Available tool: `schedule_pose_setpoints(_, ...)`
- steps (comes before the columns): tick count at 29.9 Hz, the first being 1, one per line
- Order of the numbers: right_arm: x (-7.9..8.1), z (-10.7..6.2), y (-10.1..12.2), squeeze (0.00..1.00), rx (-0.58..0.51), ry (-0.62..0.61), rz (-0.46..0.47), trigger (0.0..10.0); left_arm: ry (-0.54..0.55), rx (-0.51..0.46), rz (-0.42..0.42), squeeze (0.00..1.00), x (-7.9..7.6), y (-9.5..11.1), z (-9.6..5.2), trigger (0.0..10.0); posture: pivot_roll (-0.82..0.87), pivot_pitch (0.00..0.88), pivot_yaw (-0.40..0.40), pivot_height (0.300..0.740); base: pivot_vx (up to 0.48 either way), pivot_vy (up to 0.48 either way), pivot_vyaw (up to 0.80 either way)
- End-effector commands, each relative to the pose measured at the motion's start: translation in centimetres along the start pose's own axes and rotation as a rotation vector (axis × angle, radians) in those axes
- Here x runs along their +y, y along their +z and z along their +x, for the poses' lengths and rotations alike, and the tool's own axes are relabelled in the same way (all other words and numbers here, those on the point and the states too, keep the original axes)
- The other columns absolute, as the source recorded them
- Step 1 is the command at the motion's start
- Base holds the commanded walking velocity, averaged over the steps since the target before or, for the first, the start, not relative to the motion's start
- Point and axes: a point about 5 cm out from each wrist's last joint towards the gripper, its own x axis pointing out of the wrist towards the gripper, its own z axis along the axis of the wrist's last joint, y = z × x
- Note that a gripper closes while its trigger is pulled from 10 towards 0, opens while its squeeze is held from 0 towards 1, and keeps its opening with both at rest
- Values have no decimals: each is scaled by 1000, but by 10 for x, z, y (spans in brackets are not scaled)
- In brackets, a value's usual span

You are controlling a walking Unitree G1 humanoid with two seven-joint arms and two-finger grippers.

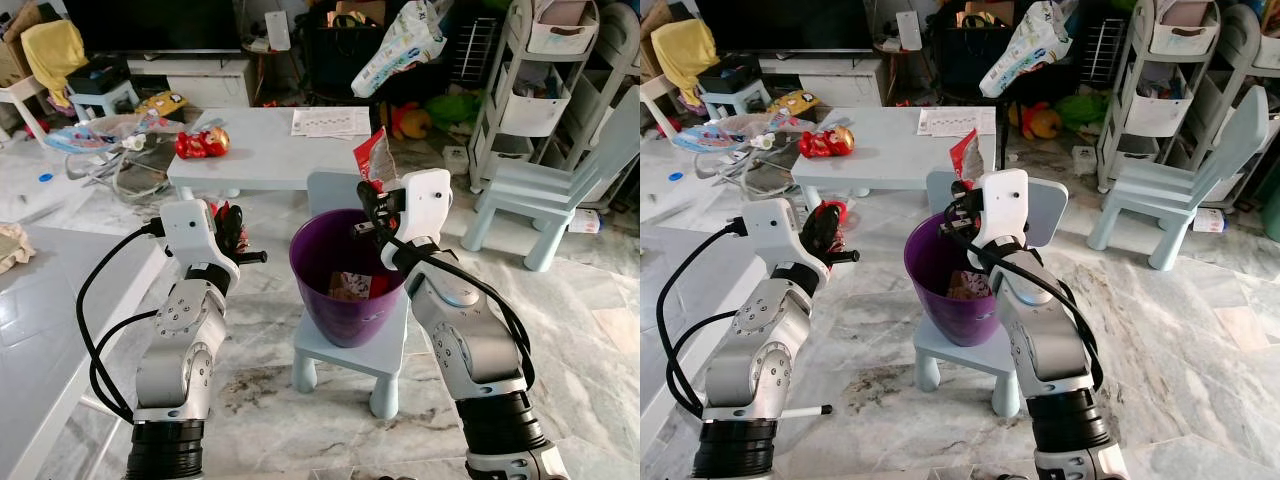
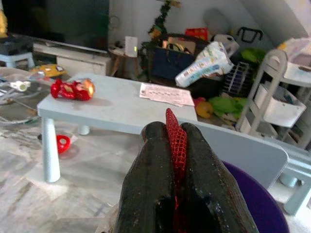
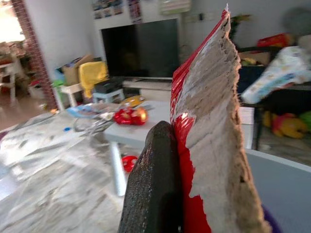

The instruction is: Picking trash to rubbish bin

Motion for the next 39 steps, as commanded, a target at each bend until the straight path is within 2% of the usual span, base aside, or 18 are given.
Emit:
schedule_pose_setpoints(1,-5,0,0,0,6,-23,-2,0,-10,-3,13,0,-3,2,2,10000,-51,52,56,740,0,0,-800)
schedule_pose_setpoints(5,-5,0,1,0,-1,-25,-2,0,-5,2,23,0,-2,2,2,10000,-51,55,57,740,0,0,-800)
schedule_pose_setpoints(16,-4,0,2,0,-13,-18,-4,0,5,-9,44,0,1,4,3,10000,-50,63,58,740,0,0,0)
schedule_pose_setpoints(39,-2,-1,0,0,-6,-11,1,0,-21,11,47,0,-6,-1,1,10000,-56,63,56,740,368,0,0)
